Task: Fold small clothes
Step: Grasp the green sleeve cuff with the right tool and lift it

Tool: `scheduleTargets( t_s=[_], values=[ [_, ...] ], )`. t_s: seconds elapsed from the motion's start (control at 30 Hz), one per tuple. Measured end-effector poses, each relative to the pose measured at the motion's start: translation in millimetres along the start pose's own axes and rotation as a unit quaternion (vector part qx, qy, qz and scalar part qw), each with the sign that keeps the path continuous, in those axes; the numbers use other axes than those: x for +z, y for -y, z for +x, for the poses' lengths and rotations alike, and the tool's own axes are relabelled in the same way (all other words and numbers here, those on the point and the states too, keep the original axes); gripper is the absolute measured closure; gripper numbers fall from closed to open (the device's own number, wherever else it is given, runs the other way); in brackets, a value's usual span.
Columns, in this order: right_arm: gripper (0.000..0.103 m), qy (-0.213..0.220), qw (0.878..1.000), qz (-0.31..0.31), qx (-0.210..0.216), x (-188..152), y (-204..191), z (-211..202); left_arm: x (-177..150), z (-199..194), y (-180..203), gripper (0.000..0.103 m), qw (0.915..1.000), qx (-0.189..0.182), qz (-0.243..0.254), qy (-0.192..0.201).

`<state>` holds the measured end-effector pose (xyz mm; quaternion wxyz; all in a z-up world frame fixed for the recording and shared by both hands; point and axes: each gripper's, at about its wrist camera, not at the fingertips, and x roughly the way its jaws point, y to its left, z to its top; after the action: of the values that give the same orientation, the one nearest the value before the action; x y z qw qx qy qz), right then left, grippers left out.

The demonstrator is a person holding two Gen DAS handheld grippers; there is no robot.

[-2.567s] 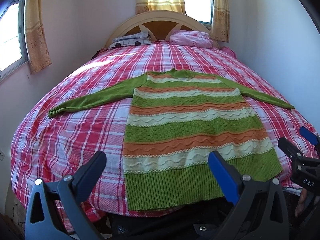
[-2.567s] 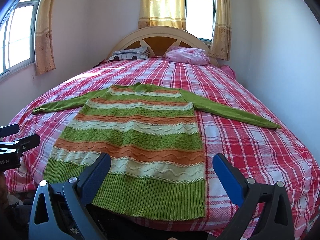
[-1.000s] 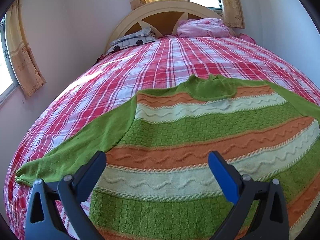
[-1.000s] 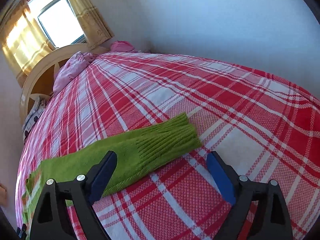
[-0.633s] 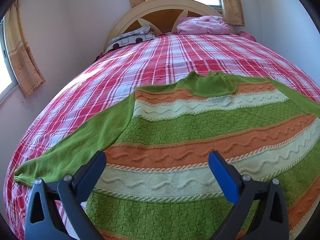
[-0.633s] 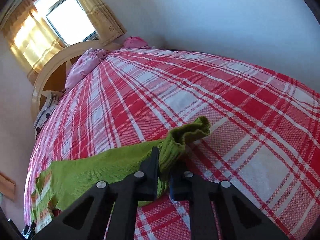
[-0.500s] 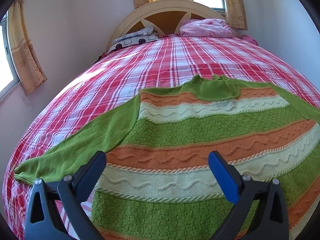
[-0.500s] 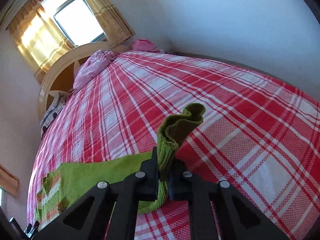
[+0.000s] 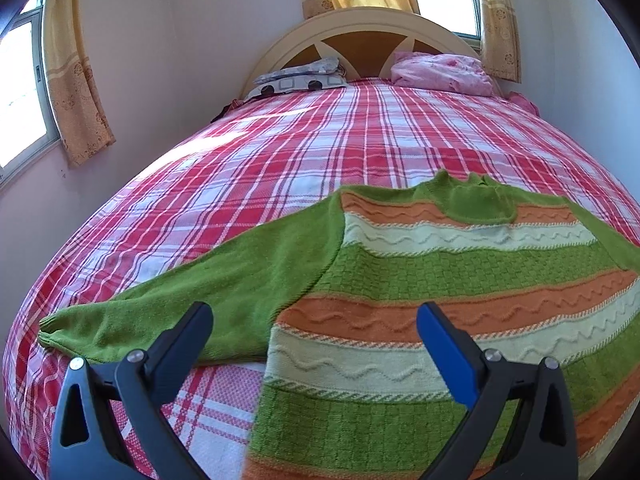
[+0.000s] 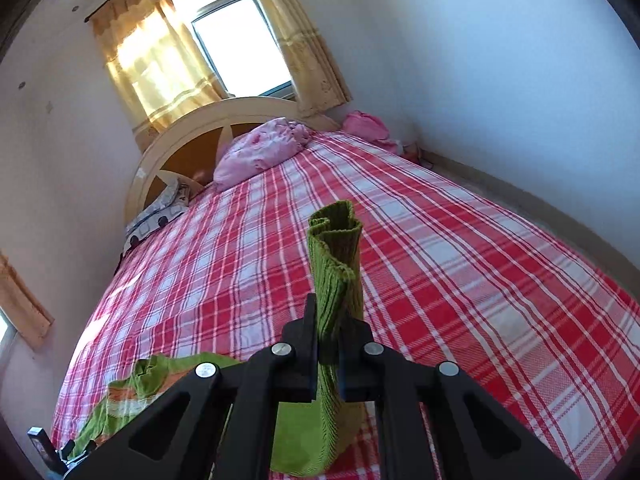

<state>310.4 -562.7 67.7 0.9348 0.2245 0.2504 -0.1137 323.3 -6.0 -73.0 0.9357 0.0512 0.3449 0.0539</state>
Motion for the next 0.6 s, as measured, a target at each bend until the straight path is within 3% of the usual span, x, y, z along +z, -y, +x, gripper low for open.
scheduleTargets(
  t_s=[0.3,0.6],
  values=[
    [0.097,0.010,0.996,-0.070,0.050,21,-96,11,-3,2,-38,0.000,0.9992,0.010,-0.040,-0.001],
    [0.097,0.019,0.981,-0.166,0.101,23,-209,14,-11,1,-69,0.000,0.9984,0.017,-0.054,-0.007]
  ],
)
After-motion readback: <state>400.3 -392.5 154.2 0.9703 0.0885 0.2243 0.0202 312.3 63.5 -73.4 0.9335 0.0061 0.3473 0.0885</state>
